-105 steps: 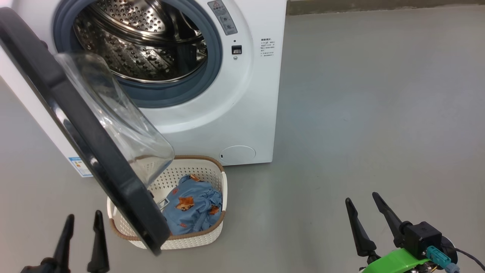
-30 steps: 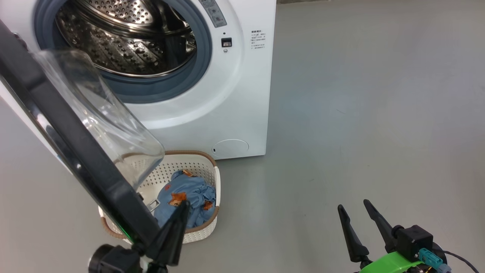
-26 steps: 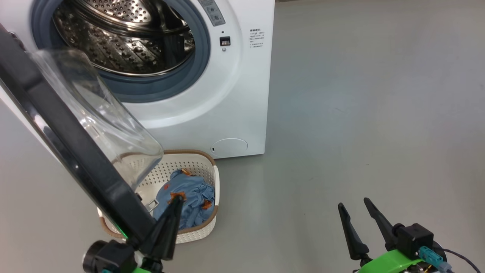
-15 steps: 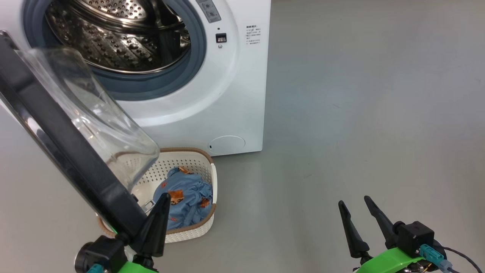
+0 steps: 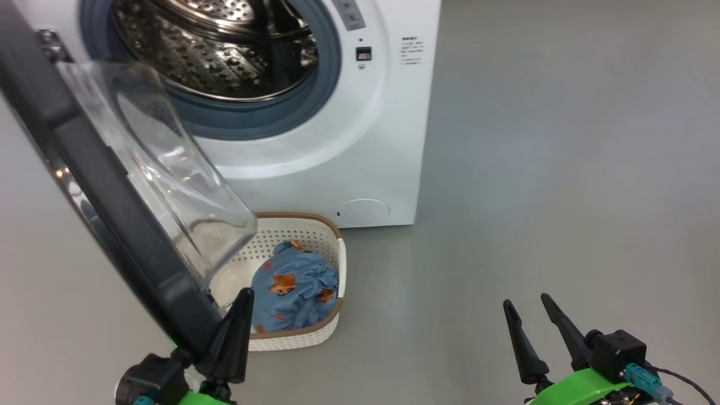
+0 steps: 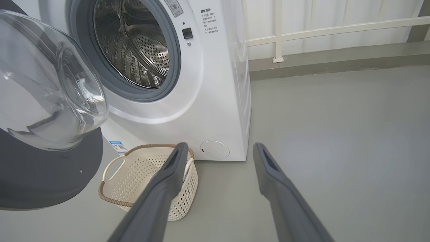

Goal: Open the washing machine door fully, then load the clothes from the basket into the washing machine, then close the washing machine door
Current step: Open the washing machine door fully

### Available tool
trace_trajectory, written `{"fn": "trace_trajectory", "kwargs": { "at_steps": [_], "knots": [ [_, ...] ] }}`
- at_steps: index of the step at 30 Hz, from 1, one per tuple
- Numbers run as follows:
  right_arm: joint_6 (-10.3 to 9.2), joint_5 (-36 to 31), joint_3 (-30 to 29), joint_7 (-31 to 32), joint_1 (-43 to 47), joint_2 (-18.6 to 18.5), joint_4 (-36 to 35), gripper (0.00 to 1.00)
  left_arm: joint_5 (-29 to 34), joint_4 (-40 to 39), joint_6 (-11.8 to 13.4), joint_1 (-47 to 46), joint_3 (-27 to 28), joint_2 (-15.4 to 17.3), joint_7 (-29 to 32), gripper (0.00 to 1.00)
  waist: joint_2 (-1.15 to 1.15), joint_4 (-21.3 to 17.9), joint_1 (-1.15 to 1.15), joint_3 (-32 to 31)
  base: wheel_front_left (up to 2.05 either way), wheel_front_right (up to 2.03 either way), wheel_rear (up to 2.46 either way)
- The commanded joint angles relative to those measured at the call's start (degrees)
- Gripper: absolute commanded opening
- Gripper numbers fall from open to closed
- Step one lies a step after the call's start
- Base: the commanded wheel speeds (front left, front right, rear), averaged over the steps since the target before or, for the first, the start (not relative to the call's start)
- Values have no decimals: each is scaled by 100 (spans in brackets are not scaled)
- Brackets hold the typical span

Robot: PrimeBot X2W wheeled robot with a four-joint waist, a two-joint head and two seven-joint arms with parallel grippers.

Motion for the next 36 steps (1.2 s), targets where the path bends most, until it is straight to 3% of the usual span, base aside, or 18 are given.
{"fn": "trace_trajectory", "kwargs": {
  "at_steps": [1,16,27,36],
  "knots": [
    [36,7,167,-69,-152,3,-112,100,70,-15,-3,11,355,117,-29,0,0,147,0,-22,0,0,0],
    [36,60,198,-69,-96,3,-125,100,125,-185,277,390,858,8,-29,0,0,802,0,-75,0,0,0],
    [36,106,221,-69,-66,3,-82,100,-3,-415,589,591,1669,16,-29,0,0,961,0,-145,0,0,0],
    [36,113,258,-69,-97,3,-98,100,-499,-44,931,415,2469,171,30,0,0,915,0,-89,0,0,0]
  ]
}}
